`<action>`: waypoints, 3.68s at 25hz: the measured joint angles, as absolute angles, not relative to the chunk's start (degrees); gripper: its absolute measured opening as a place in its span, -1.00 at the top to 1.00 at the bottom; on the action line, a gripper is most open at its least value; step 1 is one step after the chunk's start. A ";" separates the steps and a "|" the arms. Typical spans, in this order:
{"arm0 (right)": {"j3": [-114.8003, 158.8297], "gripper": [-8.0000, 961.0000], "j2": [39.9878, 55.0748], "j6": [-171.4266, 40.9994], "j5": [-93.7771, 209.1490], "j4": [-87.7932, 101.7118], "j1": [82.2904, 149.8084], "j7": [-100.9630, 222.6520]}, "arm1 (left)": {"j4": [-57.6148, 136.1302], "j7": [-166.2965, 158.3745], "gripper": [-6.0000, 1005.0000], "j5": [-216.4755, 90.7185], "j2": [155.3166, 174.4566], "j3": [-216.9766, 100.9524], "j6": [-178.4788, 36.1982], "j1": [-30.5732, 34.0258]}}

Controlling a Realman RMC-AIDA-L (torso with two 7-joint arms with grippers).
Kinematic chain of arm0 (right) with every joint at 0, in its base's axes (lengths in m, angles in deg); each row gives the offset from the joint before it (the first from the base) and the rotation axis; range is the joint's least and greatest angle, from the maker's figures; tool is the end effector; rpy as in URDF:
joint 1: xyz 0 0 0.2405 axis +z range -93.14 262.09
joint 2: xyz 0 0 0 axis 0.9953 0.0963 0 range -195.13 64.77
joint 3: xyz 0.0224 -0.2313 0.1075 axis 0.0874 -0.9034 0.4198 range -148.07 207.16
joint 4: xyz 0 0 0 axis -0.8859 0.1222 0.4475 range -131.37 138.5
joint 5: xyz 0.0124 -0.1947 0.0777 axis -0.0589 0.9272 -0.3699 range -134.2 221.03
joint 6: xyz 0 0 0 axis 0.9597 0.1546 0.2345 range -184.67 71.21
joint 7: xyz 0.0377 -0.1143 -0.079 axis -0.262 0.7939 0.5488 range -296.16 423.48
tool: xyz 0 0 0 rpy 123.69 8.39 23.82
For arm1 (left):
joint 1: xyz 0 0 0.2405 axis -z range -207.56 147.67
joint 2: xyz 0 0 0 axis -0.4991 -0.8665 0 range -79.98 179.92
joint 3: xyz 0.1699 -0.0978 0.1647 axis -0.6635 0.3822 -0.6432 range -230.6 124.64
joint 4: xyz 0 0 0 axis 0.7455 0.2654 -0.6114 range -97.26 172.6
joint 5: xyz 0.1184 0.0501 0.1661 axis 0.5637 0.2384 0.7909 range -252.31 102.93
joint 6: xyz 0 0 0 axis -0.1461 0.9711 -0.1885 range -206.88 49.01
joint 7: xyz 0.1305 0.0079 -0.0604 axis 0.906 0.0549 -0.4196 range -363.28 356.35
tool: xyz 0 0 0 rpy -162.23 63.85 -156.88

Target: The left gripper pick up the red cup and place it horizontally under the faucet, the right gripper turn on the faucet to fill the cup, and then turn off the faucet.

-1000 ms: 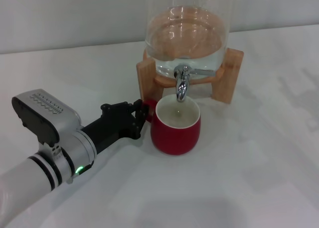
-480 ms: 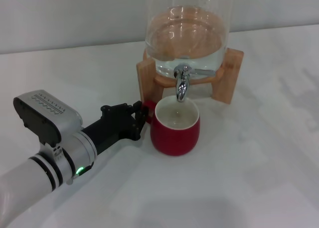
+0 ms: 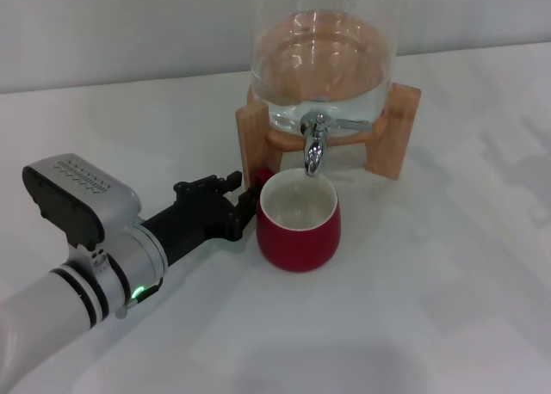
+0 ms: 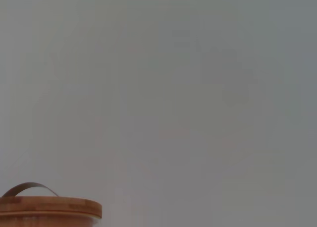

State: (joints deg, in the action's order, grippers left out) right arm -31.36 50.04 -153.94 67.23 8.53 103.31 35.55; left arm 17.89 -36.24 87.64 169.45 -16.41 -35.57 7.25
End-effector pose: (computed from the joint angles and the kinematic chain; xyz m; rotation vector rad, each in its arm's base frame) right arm 0.3313 0.2782 0.0738 -1.4739 0.2944 1.1094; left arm -0.2215 0.3444 -0.1365 -2.4134 -0.5892 -0.6502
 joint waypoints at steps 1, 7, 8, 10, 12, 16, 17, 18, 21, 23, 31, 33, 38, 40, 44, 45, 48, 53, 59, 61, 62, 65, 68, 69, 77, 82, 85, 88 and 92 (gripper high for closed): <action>-31.36 -0.60 50.05 -153.94 67.23 8.55 103.32 35.54 | 17.88 -36.39 0.51 87.64 169.45 -16.42 -35.92 7.32; -31.36 -0.60 50.05 -153.93 67.23 8.58 103.35 35.53 | 17.57 -36.70 0.38 87.64 169.42 -16.63 -36.84 7.50; -31.36 -0.60 50.04 -153.93 67.23 8.58 103.36 35.53 | 17.52 -36.70 0.37 87.64 169.43 -16.70 -36.84 7.50; -31.36 -0.60 50.04 -153.93 67.23 8.56 103.37 35.53 | 17.46 -36.70 0.37 87.64 169.47 -16.78 -36.99 7.44; -31.36 -0.60 50.05 -153.93 67.23 8.54 103.34 35.53 | 17.32 -36.70 0.36 87.64 169.49 -16.71 -37.39 7.22; -31.36 -0.60 50.04 -153.93 67.23 8.51 103.31 35.53 | 17.23 -36.75 0.28 87.41 169.50 -16.50 -37.70 7.01; -31.36 -0.60 50.04 -153.93 67.23 8.51 103.31 35.53 | 17.21 -36.76 0.25 87.33 169.50 -16.46 -37.71 6.99; -31.36 -0.60 50.04 -153.93 67.23 8.51 103.30 35.53 | 17.19 -36.76 0.23 87.29 169.51 -16.44 -37.71 6.99; -31.36 -0.60 50.04 -153.93 67.24 8.54 103.28 35.53 | 17.00 -36.81 0.20 87.23 169.51 -16.41 -38.02 7.00; -31.36 -0.60 50.04 -153.93 67.23 8.54 103.28 35.53 | 16.88 -36.84 0.18 87.21 169.50 -16.37 -38.26 6.99; -31.36 -0.60 50.05 -153.93 67.20 8.48 103.27 35.58 | 16.84 -36.84 0.16 87.11 169.51 -15.29 -39.41 6.69; -31.36 -0.60 50.05 -153.93 67.18 8.48 103.28 35.57 | 16.84 -36.72 0.14 87.11 169.50 -14.76 -39.60 6.48; -31.36 -0.60 50.04 -153.93 67.13 8.59 103.28 35.56 | 17.23 -36.53 0.11 87.32 169.41 -13.52 -39.71 6.15; -31.36 -0.60 50.04 -153.92 67.08 8.62 103.28 35.55 | 17.25 -36.48 0.11 87.34 169.36 -13.51 -39.73 6.15; -31.36 -0.60 50.05 -153.85 67.03 8.65 103.28 35.53 | 17.27 -36.44 0.11 87.26 169.33 -13.47 -40.31 6.17; -31.36 -0.60 50.05 -153.83 67.02 8.66 103.28 35.53 | 17.28 -36.41 0.11 87.21 169.32 -13.32 -40.72 6.17; -31.31 -0.60 50.05 -153.76 66.97 8.66 103.28 35.53 | 17.28 -36.24 0.11 87.28 169.32 -12.42 -41.48 6.18; -31.27 -0.60 50.05 -153.66 66.97 8.66 103.31 35.53 | 17.28 -35.62 0.11 87.09 169.37 -11.92 -42.42 6.18; -31.09 -0.60 50.05 -153.61 66.89 8.71 103.43 35.53 | 17.35 -34.35 0.11 87.19 169.41 -9.53 -42.80 5.47; -31.04 -0.60 50.02 -153.58 66.86 8.75 103.46 35.53 | 17.36 -33.72 0.10 87.17 169.42 -8.79 -42.81 5.02; -30.99 -0.60 50.00 -153.56 66.83 8.75 103.46 35.53 | 17.35 -33.50 0.10 87.16 169.42 -8.41 -42.82 4.82; -30.87 -0.60 49.98 -153.48 66.78 8.76 103.46 35.53 | 17.30 -32.43 0.10 87.13 169.41 -7.05 -42.76 4.15; -30.84 -0.60 49.93 -153.32 66.72 8.76 103.52 35.54 | 16.93 -30.57 0.10 87.15 169.37 -4.96 -42.15 3.08; -30.83 -0.60 49.91 -153.28 66.71 8.76 103.53 35.55 | 16.79 -29.80 0.10 87.15 169.36 -4.10 -41.67 2.52; -30.83 -0.60 49.86 -151.37 66.93 8.75 103.74 35.57 | 16.58 -23.46 0.10 87.13 169.43 5.14 -26.63 -5.34; -31.20 -0.60 49.87 -148.93 67.10 8.75 103.95 35.54 | 16.60 -21.55 0.09 87.10 169.49 9.74 -21.08 -8.48; -31.46 -0.60 49.87 -148.48 67.17 8.78 104.08 35.53 | 16.56 -21.44 -0.02 87.10 169.59 11.67 -20.60 -9.50; -32.08 -0.60 49.81 -148.35 67.20 8.81 104.08 35.50 | 16.56 -21.33 -0.20 87.07 169.60 11.96 -19.59 -10.10; -34.19 -0.60 49.65 -147.76 67.23 8.83 104.20 34.80 | 16.60 -20.86 -0.42 87.02 169.63 12.05 -18.12 -11.20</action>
